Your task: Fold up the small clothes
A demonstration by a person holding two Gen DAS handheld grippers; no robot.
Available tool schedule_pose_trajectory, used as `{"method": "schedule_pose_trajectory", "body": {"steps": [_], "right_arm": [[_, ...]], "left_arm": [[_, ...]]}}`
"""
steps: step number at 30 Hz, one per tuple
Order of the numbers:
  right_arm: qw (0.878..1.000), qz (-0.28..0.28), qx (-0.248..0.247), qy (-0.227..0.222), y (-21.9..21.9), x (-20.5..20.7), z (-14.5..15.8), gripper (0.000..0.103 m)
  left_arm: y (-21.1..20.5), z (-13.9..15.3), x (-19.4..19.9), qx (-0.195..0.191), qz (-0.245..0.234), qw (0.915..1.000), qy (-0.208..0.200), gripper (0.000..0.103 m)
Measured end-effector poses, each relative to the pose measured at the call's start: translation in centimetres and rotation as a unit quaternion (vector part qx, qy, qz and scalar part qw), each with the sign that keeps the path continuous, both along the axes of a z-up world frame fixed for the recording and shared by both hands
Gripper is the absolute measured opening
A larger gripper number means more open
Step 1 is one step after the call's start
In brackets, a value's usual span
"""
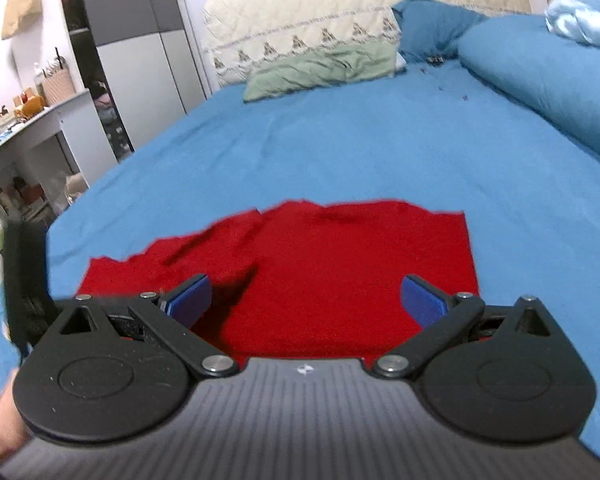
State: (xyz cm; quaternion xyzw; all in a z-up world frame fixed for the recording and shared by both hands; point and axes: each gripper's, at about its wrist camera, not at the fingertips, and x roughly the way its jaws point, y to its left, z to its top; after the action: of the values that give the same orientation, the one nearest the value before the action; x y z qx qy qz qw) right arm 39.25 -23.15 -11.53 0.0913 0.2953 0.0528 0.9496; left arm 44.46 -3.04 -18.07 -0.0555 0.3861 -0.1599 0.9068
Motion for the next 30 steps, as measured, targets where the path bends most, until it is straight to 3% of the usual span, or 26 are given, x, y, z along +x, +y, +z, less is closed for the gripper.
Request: {"method": "schedule_pose_trajectory", "body": {"steps": [3, 5, 6, 7, 9, 11, 15, 20, 22, 24, 25, 26, 27, 28, 30], "right_arm": [[1.0, 0.002, 0.001, 0.007, -0.7, -0.1, -0.7, 0.103], [1.0, 0.008, -0.004, 0.007, -0.7, 0.0, -0.9, 0.103], [1.0, 0.014, -0.009, 0.006, -0.6, 0.1, -0.8, 0.103], [1.0, 0.022, -0.015, 0.003, -0.3, 0.2, -0.6, 0.103], [0.999, 0.04, -0.03, -0.004, 0.5, 0.7, 0.0, 0.103], [0.997, 0.068, -0.046, -0.006, 1.8, 1.4, 0.3, 0.103], [0.989, 0.114, -0.095, 0.007, 6.2, 3.4, -0.7, 0.103], [0.972, 0.156, -0.173, 0.025, 12.5, 7.2, -2.4, 0.103], [0.962, 0.175, -0.203, 0.045, 14.7, 9.1, -3.3, 0.091], [0.948, 0.196, -0.238, 0.074, 16.6, 10.9, -4.5, 0.064], [0.941, 0.204, -0.254, 0.086, 17.4, 11.7, -5.1, 0.056], [0.937, 0.211, -0.263, 0.097, 18.1, 12.3, -5.6, 0.03], [0.934, 0.216, -0.263, 0.106, 18.3, 12.7, -6.0, 0.021], [0.937, 0.215, -0.255, 0.105, 18.4, 12.9, -6.0, 0.021], [0.955, 0.19, -0.216, 0.077, 17.0, 12.4, -4.8, 0.021]], "left_arm": [[0.6, -0.1, -0.6, 0.01, -0.011, 0.9999, -0.008, 0.011], [1.2, 1.1, -1.1, 0.022, -0.01, 0.9996, -0.012, 0.035], [1.6, 1.8, -1.7, 0.028, -0.008, 0.9994, -0.02, 0.058], [2.4, 2.7, -2.6, 0.031, -0.004, 0.9988, -0.038, 0.074], [4.4, 4.2, -4.9, 0.045, 0.012, 0.9961, -0.075, 0.089], [6.9, 5.2, -6.9, 0.065, 0.043, 0.9916, -0.103, 0.092], [11.6, 4.5, -9.3, 0.07, 0.108, 0.9849, -0.117, 0.092], [14.1, 3.2, -8.4, 0.057, 0.13, 0.9863, -0.084, 0.092], [14.5, 3.1, -8.6, 0.061, 0.129, 0.9862, -0.083, 0.092], [14.9, 2.8, -8.4, 0.057, 0.141, 0.9855, -0.075, 0.092], [15.5, 2.7, -8.4, 0.04, 0.15, 0.9855, -0.069, 0.092], [15.9, 2.7, -8.1, 0.019, 0.151, 0.9862, -0.063, 0.092], [16.1, 2.7, -8.0, 0.01, 0.151, 0.9867, -0.06, 0.092], [16.2, 2.6, -8.1, 0.011, 0.148, 0.9872, -0.058, 0.092], [16.2, 2.8, -8.6, 0.026, 0.14, 0.9879, -0.061, 0.092]]}}
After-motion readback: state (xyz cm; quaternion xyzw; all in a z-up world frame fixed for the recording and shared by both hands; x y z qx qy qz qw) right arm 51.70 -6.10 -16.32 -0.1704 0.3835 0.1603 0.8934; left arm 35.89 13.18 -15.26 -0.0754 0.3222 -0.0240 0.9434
